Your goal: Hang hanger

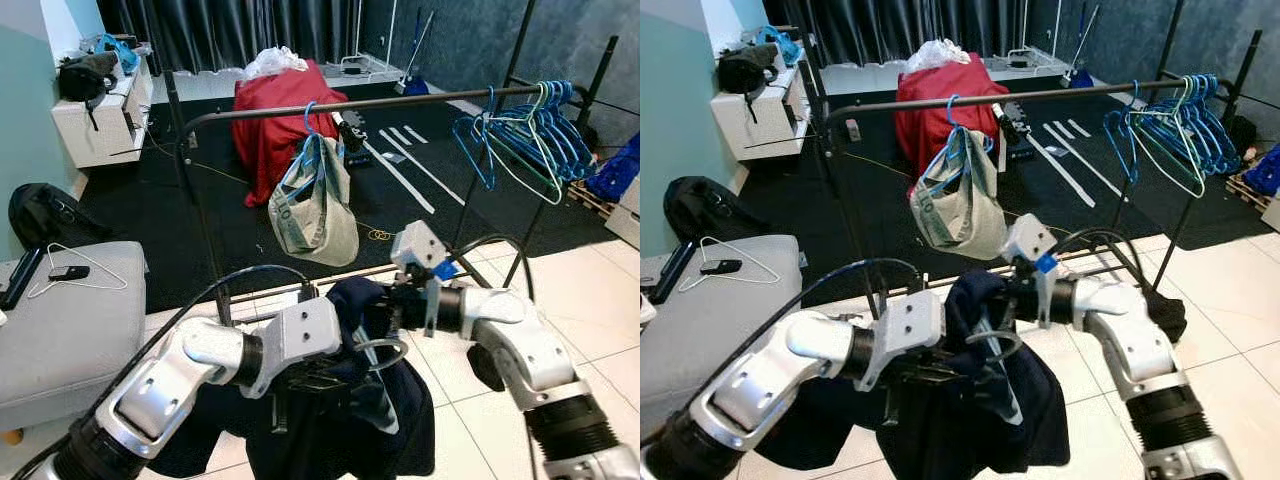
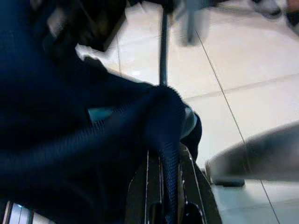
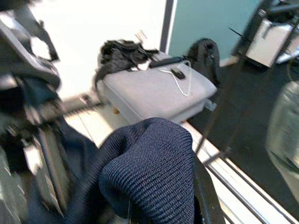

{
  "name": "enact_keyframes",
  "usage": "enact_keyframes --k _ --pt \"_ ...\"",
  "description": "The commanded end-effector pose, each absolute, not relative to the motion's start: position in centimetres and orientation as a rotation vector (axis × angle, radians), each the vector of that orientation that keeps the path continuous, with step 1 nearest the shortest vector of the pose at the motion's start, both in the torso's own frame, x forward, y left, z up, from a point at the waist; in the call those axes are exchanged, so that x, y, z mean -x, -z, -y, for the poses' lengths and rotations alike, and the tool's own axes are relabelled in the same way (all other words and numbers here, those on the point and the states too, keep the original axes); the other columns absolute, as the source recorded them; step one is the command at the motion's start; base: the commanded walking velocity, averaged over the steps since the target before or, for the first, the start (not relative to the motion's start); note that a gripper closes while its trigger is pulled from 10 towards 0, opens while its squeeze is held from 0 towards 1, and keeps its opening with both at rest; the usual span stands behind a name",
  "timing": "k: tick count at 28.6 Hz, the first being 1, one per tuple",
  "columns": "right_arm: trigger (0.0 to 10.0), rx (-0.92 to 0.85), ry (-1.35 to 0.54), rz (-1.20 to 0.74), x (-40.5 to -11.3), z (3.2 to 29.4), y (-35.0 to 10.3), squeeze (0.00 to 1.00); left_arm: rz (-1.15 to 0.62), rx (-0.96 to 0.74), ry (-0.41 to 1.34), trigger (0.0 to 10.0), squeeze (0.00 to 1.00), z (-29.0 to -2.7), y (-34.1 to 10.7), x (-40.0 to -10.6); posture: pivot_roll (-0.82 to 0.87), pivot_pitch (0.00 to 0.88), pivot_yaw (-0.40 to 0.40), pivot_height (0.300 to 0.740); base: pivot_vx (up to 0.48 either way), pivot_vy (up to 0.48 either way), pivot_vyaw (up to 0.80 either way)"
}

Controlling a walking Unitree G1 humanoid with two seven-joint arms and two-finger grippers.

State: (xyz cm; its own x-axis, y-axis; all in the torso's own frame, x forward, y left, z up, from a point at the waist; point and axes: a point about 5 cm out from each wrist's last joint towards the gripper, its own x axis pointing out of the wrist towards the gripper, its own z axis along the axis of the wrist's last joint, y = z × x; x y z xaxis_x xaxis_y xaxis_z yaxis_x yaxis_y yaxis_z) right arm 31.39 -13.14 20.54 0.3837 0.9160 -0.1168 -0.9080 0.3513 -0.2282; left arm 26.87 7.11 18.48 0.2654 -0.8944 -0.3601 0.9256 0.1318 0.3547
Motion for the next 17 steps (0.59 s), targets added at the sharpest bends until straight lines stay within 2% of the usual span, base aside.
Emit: enact_keyframes --k 1,5,15,16,17 --pt "0.0 0.272 -1.221 0.073 -31.1 12.2 -21.4 0.0 -0.062 -0.552 1.275 0.0 0.0 -7.1 -18.6 -27.4 -0.09 0.05 0.004 0.74 0.0 0.0 0.0" --pt "0.0 0.232 -1.24 0.097 -30.9 11.2 -21.7 0.0 -0.07 -0.513 1.194 0.0 0.0 -7.2 -18.4 -28.3 -0.1 0.05 0.008 0.74 0.0 0.0 0.0" --pt "0.0 0.168 -1.201 0.189 -31.5 10.5 -23.0 0.0 -0.103 -0.423 1.182 0.0 0.0 -6.1 -17.6 -27.7 -0.1 0.044 0.005 0.74 0.0 0.0 0.0" --pt "1.1 0.168 -1.189 0.194 -31.6 10.6 -23.0 0.0 -0.098 -0.412 1.197 0.0 0.0 -6.0 -17.7 -27.5 -0.1 0.042 0.004 0.74 0.0 0.0 0.0" --pt "1.1 0.168 -1.189 0.194 -31.6 10.6 -23.0 0.0 -0.098 -0.412 1.197 0.0 0.0 -6.0 -17.7 -27.5 -0.1 0.042 0.004 0.74 0.0 0.0 0.0"
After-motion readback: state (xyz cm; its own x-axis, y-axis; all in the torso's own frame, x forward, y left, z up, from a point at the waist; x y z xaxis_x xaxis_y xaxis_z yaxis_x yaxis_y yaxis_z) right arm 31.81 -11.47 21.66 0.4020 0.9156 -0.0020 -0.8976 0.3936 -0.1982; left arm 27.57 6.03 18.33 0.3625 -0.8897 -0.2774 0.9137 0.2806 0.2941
